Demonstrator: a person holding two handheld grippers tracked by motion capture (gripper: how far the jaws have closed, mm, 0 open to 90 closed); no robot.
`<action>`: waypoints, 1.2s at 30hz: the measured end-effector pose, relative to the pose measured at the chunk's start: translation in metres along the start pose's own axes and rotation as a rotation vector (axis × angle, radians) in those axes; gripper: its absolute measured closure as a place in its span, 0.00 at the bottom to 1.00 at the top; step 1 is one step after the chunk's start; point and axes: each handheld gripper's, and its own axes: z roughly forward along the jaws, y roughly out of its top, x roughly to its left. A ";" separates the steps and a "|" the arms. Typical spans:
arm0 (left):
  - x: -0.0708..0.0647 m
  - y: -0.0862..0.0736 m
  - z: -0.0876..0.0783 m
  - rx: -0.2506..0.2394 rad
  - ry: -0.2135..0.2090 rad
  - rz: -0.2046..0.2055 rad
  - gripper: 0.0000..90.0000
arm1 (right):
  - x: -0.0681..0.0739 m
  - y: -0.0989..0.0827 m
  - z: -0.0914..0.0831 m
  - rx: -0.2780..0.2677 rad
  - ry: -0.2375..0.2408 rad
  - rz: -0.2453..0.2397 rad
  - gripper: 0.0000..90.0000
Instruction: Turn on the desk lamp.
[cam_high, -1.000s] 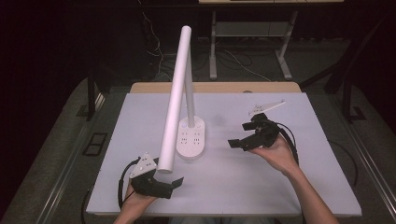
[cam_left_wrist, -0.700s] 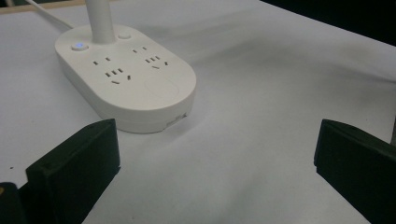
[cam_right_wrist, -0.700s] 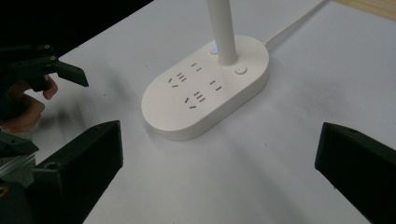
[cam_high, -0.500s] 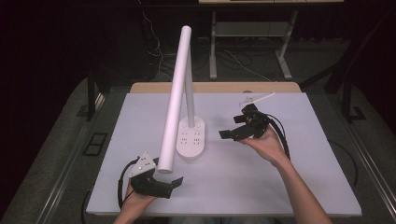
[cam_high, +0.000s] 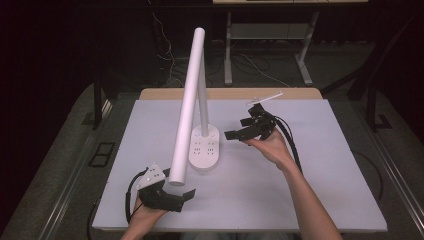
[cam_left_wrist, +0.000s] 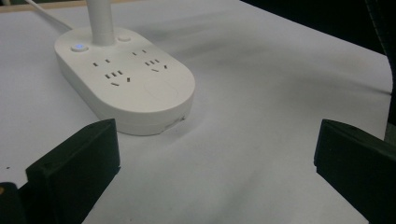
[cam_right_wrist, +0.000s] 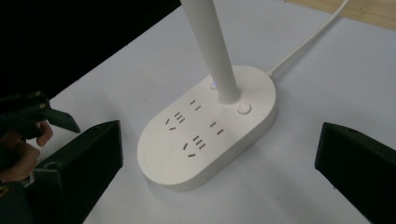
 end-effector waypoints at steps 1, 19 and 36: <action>0.000 0.000 0.000 -0.002 -0.001 -0.002 0.00 | -0.001 0.001 0.002 -0.004 0.000 0.003 0.01; 0.001 0.000 -0.001 -0.001 -0.002 0.004 0.00 | -0.014 0.021 0.019 0.000 -0.051 0.037 0.06; 0.001 0.000 -0.001 -0.003 -0.002 -0.001 0.00 | -0.026 0.019 0.044 -0.009 -0.056 0.025 0.59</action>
